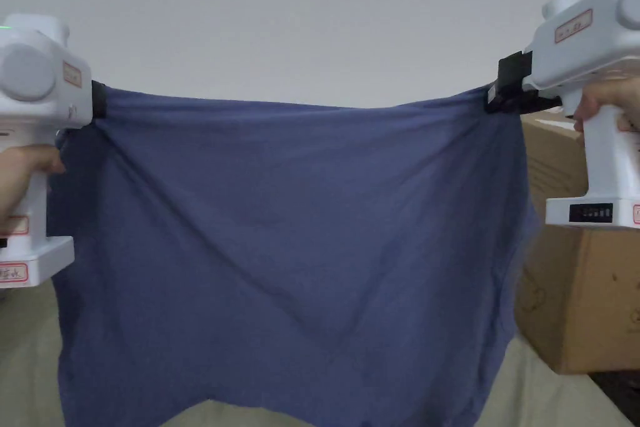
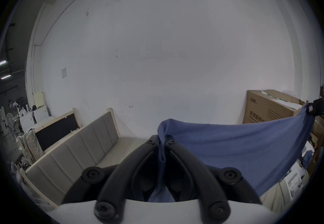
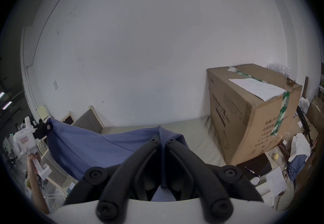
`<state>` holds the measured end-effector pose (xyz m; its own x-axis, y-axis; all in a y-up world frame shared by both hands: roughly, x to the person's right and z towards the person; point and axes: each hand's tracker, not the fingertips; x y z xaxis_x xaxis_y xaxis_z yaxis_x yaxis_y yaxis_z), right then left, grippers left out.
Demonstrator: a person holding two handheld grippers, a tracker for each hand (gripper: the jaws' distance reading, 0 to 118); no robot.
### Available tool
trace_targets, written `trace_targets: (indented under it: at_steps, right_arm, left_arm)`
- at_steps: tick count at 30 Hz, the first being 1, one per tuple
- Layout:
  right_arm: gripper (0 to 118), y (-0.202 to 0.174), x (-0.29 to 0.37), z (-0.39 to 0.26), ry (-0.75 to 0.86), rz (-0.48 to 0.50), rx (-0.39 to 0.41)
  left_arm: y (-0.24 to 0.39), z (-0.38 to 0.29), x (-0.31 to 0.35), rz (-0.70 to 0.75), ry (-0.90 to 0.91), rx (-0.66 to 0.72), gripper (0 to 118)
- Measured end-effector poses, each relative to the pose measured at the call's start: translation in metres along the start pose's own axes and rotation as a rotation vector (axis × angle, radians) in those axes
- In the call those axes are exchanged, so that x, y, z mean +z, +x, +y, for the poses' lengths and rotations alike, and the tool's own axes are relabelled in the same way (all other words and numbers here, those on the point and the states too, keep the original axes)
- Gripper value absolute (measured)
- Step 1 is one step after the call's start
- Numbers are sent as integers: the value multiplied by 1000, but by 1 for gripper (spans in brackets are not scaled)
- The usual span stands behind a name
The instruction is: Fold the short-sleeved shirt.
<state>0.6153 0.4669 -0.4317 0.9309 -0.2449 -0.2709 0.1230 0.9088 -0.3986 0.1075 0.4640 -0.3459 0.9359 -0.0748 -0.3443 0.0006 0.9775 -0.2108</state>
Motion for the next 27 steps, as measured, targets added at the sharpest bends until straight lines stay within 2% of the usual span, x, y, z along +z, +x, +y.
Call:
trace_targets:
  at_steps: [2, 6, 9, 13, 15, 17, 19, 20, 21, 23, 26, 27]
  right_arm:
    - [2, -2, -11, 16, 15, 20, -19]
    - [2, -8, -43, 52, 19, 21, 2]
    - [2, -15, -63, 78, 54, 38, -31]
    - [2, -24, -81, 107, 103, 38, -43]
    - [2, -29, -88, 119, 129, 35, -60]
    - [2, -34, -90, 123, 138, 28, -58]
    - [2, -36, -91, 123, 126, 6, 20]
    - [2, -35, -92, 121, 136, -7, 33]
    - [2, -34, -95, 122, 132, -4, 33]
    - [2, -26, -100, 116, 151, 12, 2]
    - [2, -19, -113, 103, 122, 26, -25]
    - [2, -17, -120, 97, 93, 22, -11]
  left_arm:
    - [-2, 12, -16, 20, 2, 30, 3]
    - [7, 35, -34, 39, -8, 56, 3]
    - [-10, 58, -89, 69, 13, 60, 3]
    - [-5, 72, -114, 88, 27, 28, 3]
    - [-4, 81, -128, 100, 43, 81, 3]
    - [0, 88, -125, 105, 54, 74, 3]
    - [2, 89, -124, 131, 95, 17, 3]
    - [5, 86, -120, 131, 104, 26, 3]
    - [5, 87, -121, 109, 91, -9, 3]
    - [4, 85, -122, 102, 92, 32, 3]
    - [6, 73, -134, 109, 85, 2, 3]
    - [8, 67, -139, 120, 68, -8, 3]
